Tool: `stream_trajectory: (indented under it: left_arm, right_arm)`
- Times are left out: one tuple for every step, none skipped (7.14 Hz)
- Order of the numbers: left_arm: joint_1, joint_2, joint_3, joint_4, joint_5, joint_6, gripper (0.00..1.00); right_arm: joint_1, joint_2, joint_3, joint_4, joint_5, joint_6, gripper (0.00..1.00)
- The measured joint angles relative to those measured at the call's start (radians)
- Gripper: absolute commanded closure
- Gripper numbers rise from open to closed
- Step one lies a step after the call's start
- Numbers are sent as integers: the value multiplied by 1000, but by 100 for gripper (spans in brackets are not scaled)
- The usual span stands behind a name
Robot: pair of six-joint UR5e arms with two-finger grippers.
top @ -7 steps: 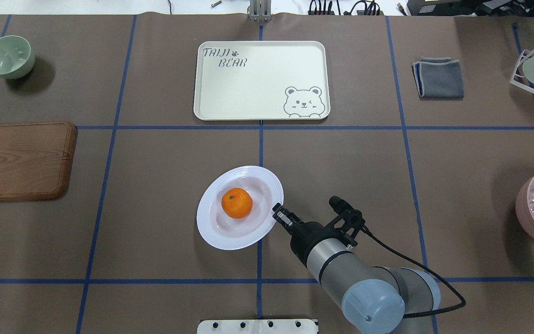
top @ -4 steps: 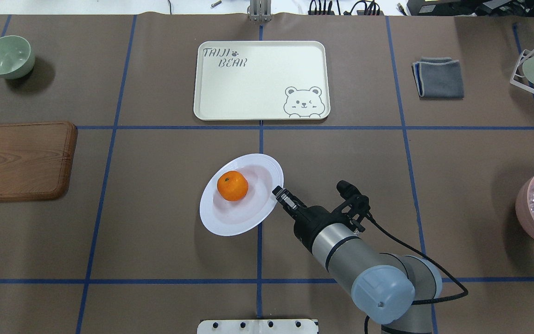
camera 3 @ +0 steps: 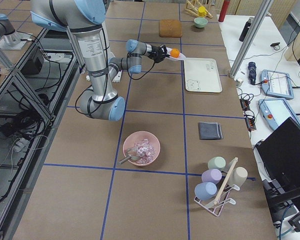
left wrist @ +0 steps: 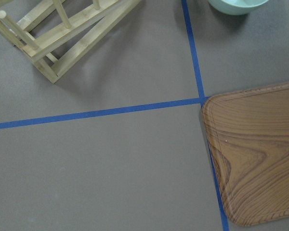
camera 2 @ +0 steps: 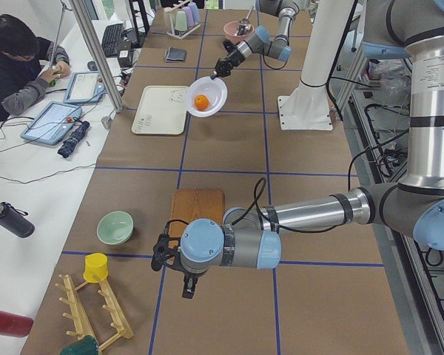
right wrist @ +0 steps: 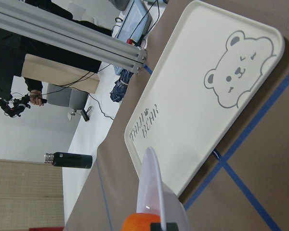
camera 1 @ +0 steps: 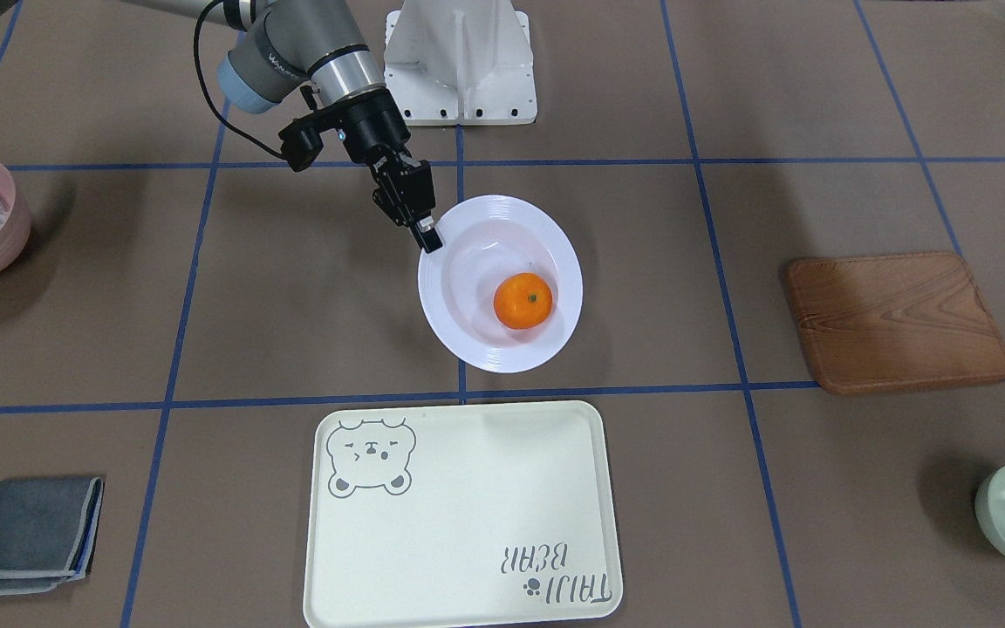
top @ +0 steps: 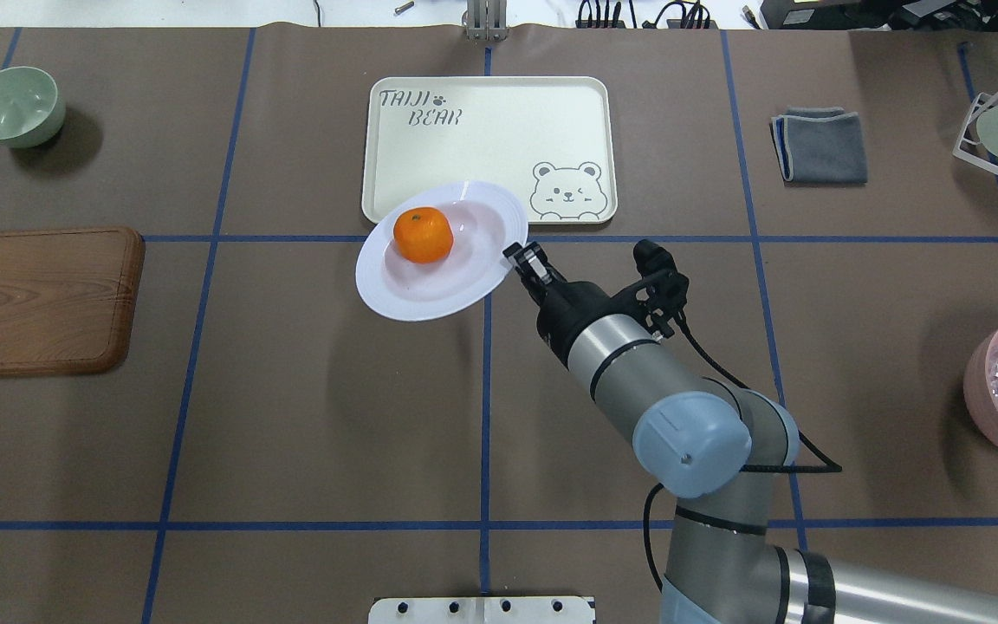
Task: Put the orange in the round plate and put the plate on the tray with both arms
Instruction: 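Lift the plate with the right gripper and carry it onto the bear tray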
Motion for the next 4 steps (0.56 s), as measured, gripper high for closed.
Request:
stream_trajectory:
  left_arm:
    - [48, -1, -23, -11, 19, -66, 1]
    - [88, -2, -49, -12, 46, -110, 1]
    - [131, -4, -75, -5, 64, -154, 1]
    - [180, -7, -101, 13, 72, -187, 2]
  right_arm:
    - [49, 37, -49, -2, 3, 52, 100]
    - [92, 60, -84, -4, 6, 106, 100]
    - [129, 75, -114, -7, 9, 149, 100]
    - [154, 103, -163, -9, 10, 180, 100]
